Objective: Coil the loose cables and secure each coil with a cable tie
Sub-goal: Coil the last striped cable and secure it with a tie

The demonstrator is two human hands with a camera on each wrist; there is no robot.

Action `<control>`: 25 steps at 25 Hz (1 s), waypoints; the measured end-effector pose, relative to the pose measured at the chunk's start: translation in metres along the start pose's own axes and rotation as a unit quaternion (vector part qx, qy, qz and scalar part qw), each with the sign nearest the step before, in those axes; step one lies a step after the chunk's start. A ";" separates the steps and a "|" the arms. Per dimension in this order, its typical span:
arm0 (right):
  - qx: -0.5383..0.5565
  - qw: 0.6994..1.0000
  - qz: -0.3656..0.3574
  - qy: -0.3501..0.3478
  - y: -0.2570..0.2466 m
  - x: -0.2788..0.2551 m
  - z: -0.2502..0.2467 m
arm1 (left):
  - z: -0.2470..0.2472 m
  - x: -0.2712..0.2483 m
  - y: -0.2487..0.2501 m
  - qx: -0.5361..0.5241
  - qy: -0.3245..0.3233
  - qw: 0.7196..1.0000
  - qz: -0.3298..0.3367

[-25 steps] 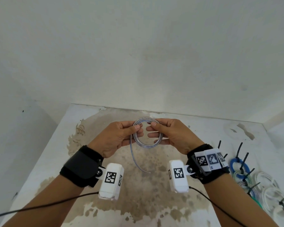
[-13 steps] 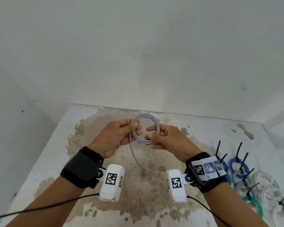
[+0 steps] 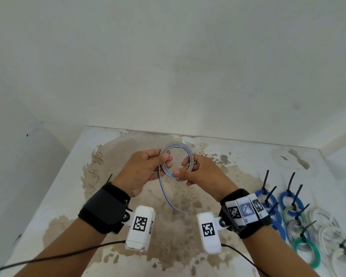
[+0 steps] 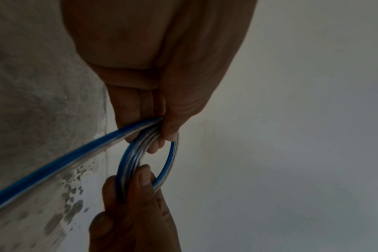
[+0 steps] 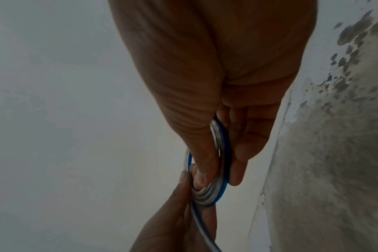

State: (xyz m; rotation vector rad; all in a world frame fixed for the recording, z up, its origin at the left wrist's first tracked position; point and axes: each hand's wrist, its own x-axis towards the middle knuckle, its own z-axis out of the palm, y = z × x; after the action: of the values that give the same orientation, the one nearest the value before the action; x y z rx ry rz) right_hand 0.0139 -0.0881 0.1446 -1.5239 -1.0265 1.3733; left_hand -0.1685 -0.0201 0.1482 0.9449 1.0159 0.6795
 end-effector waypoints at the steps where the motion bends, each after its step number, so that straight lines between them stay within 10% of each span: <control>1: -0.005 1.000 0.001 -0.001 0.001 0.001 0.000 | 0.000 0.000 -0.001 0.003 0.005 1.000 0.001; 7: -0.012 1.000 0.006 0.011 0.007 -0.001 0.003 | 0.000 0.001 -0.003 0.006 0.014 1.000 0.001; 13: 0.231 0.972 -0.011 -0.045 0.024 -0.009 0.015 | -0.010 0.023 0.021 -0.269 0.084 0.959 0.021; 25: 0.126 0.975 -0.176 0.046 0.003 -0.003 0.035 | -0.012 0.044 0.047 -0.241 0.102 0.965 -0.011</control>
State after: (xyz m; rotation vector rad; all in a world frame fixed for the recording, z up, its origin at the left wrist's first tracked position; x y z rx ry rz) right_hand -0.0211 -0.0902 0.1402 -1.1447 -0.9694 1.1240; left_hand -0.1644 0.0411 0.1707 0.4435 0.9770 0.9662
